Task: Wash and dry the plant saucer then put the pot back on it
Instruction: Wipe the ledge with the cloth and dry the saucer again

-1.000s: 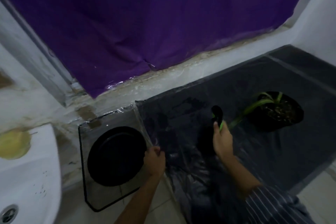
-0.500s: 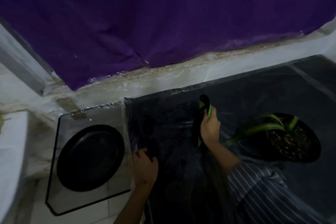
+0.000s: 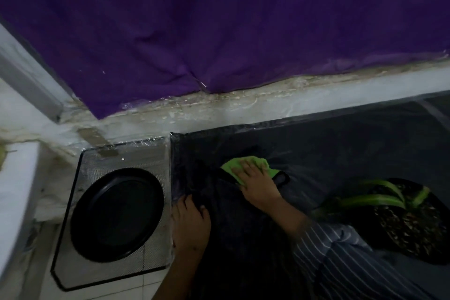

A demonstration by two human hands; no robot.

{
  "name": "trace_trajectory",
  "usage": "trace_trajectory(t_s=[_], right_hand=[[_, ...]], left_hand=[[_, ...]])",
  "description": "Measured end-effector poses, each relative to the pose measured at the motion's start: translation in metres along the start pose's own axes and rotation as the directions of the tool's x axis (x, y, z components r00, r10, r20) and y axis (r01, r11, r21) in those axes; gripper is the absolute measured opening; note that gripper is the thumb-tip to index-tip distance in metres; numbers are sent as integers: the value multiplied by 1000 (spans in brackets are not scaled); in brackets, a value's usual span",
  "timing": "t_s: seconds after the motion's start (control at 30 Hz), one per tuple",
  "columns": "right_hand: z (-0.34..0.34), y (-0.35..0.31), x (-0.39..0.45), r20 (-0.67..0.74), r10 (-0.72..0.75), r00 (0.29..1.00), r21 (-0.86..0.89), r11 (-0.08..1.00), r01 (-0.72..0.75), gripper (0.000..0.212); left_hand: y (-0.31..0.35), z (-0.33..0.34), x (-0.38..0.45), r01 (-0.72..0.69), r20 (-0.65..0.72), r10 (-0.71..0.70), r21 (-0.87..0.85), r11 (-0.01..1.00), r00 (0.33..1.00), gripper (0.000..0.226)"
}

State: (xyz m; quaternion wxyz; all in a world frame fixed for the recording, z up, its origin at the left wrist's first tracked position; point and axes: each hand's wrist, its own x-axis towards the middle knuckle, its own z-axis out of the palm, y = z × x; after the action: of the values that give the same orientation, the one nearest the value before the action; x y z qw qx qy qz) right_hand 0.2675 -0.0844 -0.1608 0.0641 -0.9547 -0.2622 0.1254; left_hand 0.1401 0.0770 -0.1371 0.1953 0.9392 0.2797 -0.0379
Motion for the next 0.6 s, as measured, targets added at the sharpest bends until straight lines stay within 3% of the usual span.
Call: trace_trajectory(t_s=[0.07,0.13,0.23,0.33,0.4,0.5,0.6], right_hand=[[-7,21,1,6,-33,999,-63,997,33,60],[-15,39,7,-29,131,991,-45,990,-132,62],[-19,49,24,-64,469,881,131,879,-458,53],[-20,34,41,-55,569,821,230,807,-544,49],[-14,11,46,-101,470,877,162,877,-452,49],[4,-39,35,-137,83,987,121,990,-66,49],[18,-69,15,-127,-296,947,75,949,306,54]], left_hand=[[-2,1,4,19,22,-20,26,999,1000,50],[-5,2,4,20,32,-21,37,999,999,51],[-9,1,5,18,47,-17,-13,1000,999,49],[-13,-3,8,16,54,-11,-86,996,998,43],[-15,-6,10,14,53,-8,-128,992,999,41],[-18,-8,10,2,62,5,-127,992,998,41],[-19,-7,8,9,74,-1,-114,993,997,45]])
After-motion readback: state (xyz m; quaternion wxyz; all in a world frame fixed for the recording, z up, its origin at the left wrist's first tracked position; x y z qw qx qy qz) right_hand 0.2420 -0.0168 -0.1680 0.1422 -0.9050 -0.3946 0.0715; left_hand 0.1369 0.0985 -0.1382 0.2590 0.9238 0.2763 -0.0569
